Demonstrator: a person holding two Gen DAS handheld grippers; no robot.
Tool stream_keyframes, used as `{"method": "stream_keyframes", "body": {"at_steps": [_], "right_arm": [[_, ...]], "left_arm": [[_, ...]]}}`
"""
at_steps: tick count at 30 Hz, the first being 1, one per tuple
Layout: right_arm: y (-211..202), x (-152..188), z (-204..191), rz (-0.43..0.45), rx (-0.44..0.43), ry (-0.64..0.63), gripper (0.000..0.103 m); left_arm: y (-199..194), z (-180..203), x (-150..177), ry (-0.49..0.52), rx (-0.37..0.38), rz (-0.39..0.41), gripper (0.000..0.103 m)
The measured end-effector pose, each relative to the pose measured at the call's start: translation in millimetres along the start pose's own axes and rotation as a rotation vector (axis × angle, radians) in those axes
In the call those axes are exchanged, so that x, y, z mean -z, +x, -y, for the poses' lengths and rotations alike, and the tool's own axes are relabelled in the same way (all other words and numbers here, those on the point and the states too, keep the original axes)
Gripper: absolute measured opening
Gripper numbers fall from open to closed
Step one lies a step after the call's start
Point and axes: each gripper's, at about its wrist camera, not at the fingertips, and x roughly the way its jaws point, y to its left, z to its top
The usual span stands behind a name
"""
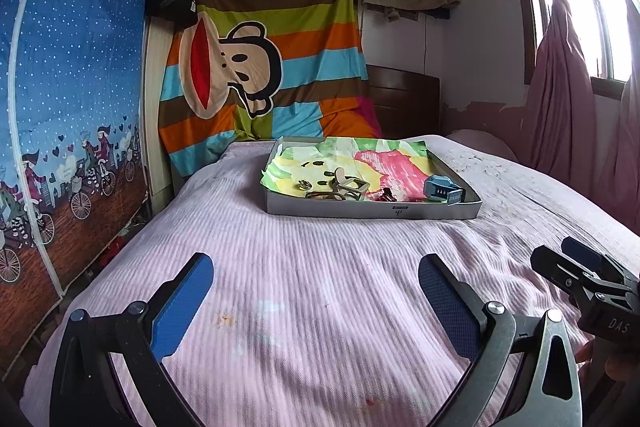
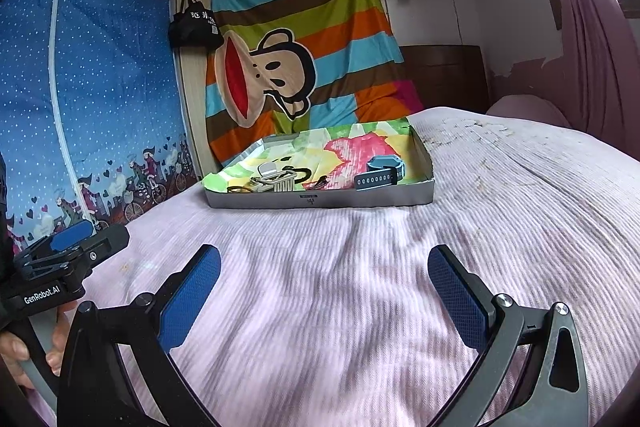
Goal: Organize jewelry
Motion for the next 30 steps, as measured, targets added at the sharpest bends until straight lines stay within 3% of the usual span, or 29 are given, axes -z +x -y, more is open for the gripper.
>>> {"method": "stream_keyframes", "body": {"at_steps": [30], "right_arm": [[0.3, 0.2, 0.6, -0.001, 0.001, 0.003, 0.102]], "left_arm": [[1.9, -4.0, 0.2, -0.009, -0.009, -0.012, 0.103]]}}
